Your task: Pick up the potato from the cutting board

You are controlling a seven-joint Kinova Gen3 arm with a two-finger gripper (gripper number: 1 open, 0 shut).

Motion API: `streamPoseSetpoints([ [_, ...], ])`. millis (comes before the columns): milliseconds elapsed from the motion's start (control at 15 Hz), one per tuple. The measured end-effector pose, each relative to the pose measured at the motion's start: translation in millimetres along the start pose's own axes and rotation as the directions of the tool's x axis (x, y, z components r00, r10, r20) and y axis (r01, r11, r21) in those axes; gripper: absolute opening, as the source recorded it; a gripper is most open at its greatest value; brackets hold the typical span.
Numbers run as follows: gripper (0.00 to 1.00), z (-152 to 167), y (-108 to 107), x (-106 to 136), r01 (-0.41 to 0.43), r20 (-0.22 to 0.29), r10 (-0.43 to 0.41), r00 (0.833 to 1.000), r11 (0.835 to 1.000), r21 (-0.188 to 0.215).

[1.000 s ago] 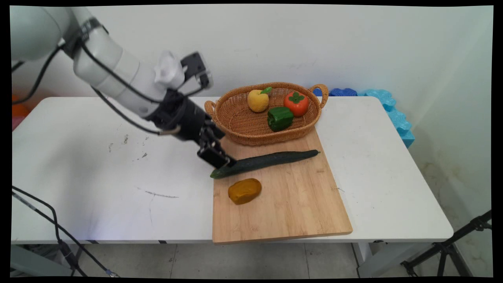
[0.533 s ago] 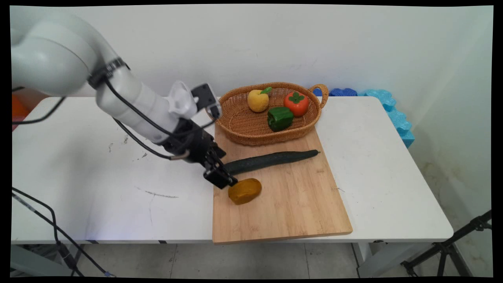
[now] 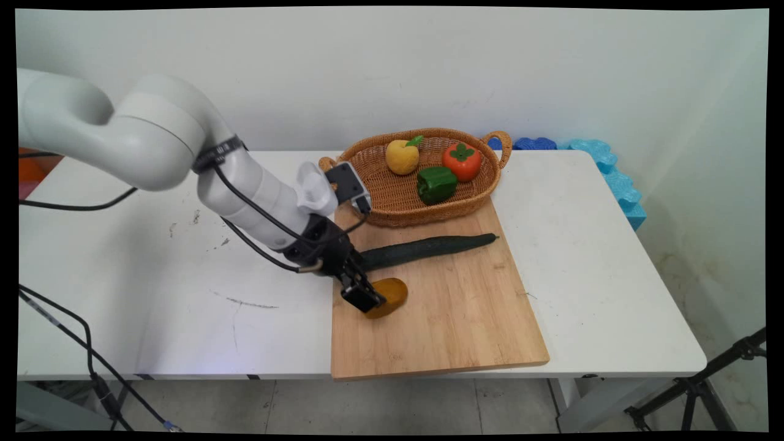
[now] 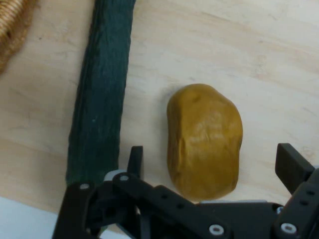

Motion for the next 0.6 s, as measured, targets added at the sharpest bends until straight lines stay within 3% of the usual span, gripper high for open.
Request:
streamPoseSetpoints([
  [467,1.0,27,4,0,0.014,0.009,-0.014,1.0,1.0,0.005],
  [533,0.0,29,4,0,0.015,0.009,-0.015,1.0,1.0,0.007],
  [600,0.0,32,4,0,0.014,0.01,-0.014,1.0,1.0,0.008],
])
